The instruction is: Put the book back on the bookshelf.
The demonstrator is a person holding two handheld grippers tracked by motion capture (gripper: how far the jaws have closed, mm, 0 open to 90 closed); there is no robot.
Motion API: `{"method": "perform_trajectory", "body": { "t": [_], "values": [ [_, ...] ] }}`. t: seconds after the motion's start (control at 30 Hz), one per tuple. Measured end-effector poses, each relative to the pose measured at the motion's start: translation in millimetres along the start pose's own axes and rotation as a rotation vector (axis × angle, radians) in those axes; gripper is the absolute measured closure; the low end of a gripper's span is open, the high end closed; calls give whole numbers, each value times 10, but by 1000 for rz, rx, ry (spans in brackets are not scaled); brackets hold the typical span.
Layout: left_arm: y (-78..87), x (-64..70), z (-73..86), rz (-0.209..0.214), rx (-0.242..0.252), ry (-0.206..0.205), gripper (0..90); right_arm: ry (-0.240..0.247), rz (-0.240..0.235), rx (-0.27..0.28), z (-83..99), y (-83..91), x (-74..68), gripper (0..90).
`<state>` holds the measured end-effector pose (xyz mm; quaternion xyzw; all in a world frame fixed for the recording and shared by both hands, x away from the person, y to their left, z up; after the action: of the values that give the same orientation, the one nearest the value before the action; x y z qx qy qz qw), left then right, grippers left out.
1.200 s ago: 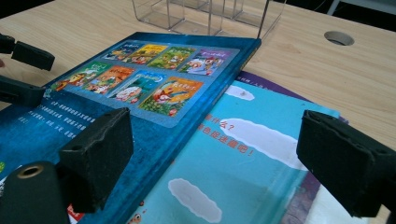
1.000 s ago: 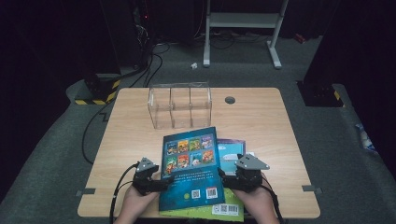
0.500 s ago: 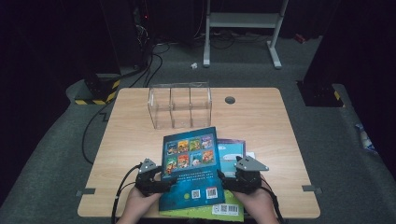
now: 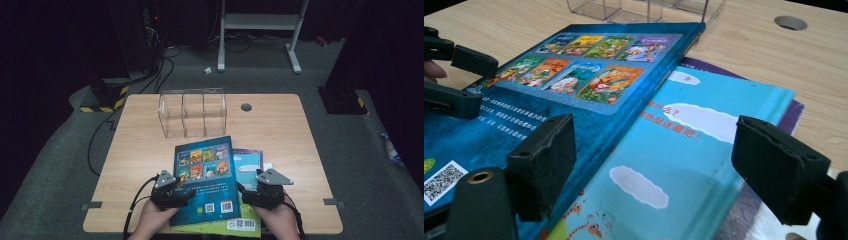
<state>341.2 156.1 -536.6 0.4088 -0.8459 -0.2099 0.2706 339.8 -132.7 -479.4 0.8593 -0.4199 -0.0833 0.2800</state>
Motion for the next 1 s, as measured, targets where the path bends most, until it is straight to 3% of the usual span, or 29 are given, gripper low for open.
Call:
{"method": "perform_trajectory", "body": {
  "t": [0.1,0.17,0.23,0.33,1.0],
  "values": [
    [1,-101,-26,-34,-20,23,174,-6,17,5,20,47,33,185],
    [10,-262,-37,-58,-42,80,147,-19,32,11,36,93,67,187],
    [-10,-311,-26,-27,-57,129,137,-19,38,12,44,111,81,188],
    [-41,-299,-15,-17,-49,154,112,-19,41,10,56,111,82,191],
    [-40,-280,2,-19,-23,119,97,4,33,-9,60,38,-3,188]
  ]
}}
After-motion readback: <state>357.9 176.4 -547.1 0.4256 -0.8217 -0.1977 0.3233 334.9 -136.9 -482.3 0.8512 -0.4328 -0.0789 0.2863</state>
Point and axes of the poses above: each handheld gripper's, and its own axes: y roughly backward along the jaws, z roughly out of its underside, x roughly to its right, the point moved 4 cm from there along -y, roughly forward along the jaws, and after that the axes turned 7 degrees about y, right-handed, at the moved point
